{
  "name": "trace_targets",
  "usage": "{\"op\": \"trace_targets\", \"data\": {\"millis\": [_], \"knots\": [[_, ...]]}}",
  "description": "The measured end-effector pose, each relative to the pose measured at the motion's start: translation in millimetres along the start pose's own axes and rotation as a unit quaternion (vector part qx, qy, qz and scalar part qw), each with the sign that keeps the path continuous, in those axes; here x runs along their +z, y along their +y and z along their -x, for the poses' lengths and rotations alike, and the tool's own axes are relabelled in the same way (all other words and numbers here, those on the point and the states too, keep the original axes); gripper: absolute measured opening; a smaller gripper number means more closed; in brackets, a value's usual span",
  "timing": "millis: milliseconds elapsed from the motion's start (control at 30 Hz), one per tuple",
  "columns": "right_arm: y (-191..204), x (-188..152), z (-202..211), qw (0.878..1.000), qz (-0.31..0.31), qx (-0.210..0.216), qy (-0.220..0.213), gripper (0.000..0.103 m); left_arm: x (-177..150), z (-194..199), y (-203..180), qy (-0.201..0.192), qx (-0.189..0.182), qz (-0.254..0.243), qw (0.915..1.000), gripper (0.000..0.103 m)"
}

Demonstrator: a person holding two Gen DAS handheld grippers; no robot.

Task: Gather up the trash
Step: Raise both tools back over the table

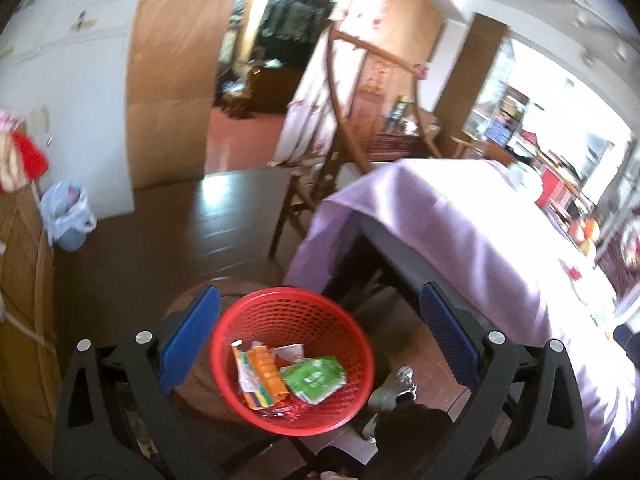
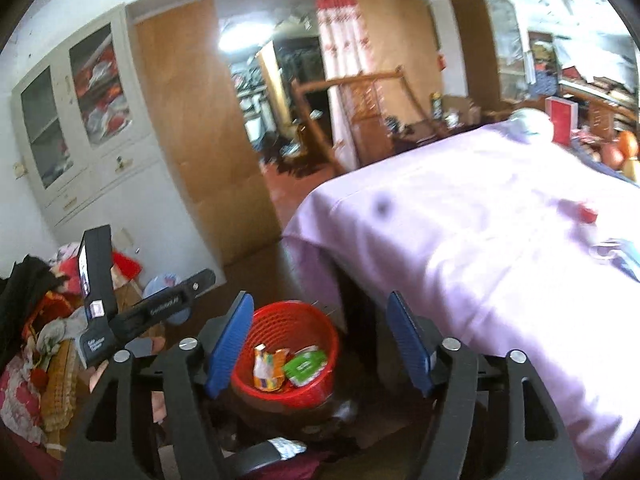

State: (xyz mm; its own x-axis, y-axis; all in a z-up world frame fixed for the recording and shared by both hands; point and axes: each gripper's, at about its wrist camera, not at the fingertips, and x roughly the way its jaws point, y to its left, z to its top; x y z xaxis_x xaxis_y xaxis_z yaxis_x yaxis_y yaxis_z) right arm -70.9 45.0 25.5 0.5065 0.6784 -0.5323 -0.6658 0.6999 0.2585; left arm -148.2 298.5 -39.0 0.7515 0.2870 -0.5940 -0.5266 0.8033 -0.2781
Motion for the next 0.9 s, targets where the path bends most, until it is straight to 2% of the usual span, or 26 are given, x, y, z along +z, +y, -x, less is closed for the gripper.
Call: {"op": "trace_targets", "data": {"millis": [200, 300, 400, 633, 900], "knots": [[-34, -10, 53, 0.998, -0.023, -0.043, -0.048, 0.079, -16, 29, -63, -0.028, -0.026, -0.088, 0.9954, 0.096], [-60, -18, 79, 0.994, -0.043, -0.07, -0.073, 0.081, -28, 40, -99, -0.04, -0.032, -0.138, 0.9891, 0.096], [-90, -27, 98, 0.989, -0.065, -0.091, -0.092, 0.081, -41, 44, -131, -0.033, -0.051, -0.184, 0.981, 0.096], [-156, -38, 124, 0.976, -0.108, -0.15, -0.114, 0.082, -58, 28, -200, -0.013, -0.057, -0.26, 0.9637, 0.096], [-231, -33, 131, 0.963, -0.143, -0.201, -0.111, 0.084, -57, -4, -270, 0.008, -0.063, -0.306, 0.9498, 0.096]]}}
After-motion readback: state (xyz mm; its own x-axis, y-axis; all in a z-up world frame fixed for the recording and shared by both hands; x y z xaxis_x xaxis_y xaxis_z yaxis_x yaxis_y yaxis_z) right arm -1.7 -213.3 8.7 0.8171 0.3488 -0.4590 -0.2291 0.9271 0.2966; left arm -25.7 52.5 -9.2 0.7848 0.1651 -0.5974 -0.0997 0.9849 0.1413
